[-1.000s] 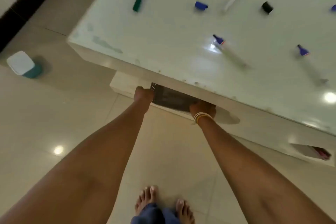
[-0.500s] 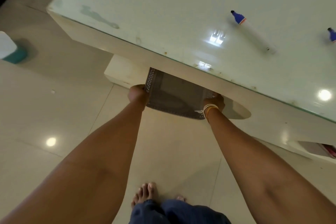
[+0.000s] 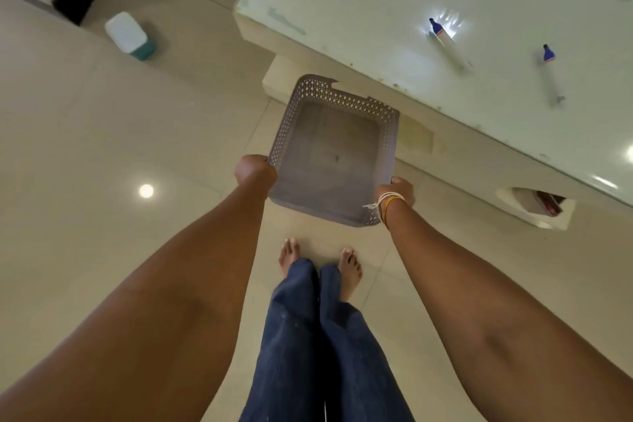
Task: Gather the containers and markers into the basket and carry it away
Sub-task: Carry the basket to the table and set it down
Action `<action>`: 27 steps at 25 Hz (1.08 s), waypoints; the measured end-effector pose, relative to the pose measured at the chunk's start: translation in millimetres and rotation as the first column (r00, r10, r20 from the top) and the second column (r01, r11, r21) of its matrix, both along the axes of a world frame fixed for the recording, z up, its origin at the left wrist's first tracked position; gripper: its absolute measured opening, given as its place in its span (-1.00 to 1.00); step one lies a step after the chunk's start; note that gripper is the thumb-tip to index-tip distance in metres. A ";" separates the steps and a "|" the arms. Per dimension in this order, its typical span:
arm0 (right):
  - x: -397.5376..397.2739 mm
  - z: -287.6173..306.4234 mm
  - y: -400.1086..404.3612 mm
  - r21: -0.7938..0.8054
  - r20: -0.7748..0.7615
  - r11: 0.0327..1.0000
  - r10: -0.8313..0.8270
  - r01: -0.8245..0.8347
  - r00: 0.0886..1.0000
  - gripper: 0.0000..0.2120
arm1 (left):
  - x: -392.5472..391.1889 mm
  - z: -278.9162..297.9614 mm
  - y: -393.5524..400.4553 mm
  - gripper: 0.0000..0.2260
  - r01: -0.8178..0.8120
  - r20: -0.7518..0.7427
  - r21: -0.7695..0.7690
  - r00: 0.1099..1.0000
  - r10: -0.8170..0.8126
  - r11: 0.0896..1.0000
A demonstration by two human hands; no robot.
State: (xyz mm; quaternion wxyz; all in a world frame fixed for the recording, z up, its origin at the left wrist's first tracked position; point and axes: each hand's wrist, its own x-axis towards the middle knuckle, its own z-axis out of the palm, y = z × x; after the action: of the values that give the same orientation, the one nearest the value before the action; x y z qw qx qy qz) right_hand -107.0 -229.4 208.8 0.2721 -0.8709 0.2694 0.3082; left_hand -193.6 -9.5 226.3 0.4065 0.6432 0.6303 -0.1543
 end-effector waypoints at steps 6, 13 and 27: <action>-55.5 90.4 2.0 0.000 -0.050 1.000 0.010 -0.010 0.999 -0.80 | -62.3 89.9 2.8 -0.79 0.011 -0.047 0.009 0.999 -0.010 1.000; -54.4 183.3 22.9 0.050 0.052 0.997 0.049 -0.052 0.997 -0.83 | -69.5 175.6 26.4 -0.79 0.155 0.002 -0.003 0.988 -0.155 0.988; 138.8 241.4 55.6 0.099 0.252 0.823 0.523 -0.560 0.814 -0.66 | 41.1 212.7 52.3 -0.77 -0.132 0.036 -0.361 0.987 0.156 0.923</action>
State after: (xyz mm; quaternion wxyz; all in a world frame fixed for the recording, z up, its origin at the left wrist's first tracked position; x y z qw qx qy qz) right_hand 31.9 -173.8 450.2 0.2726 -0.9131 -0.0482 0.2993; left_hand -152.5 42.8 439.0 0.5469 0.5150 0.6239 -0.2154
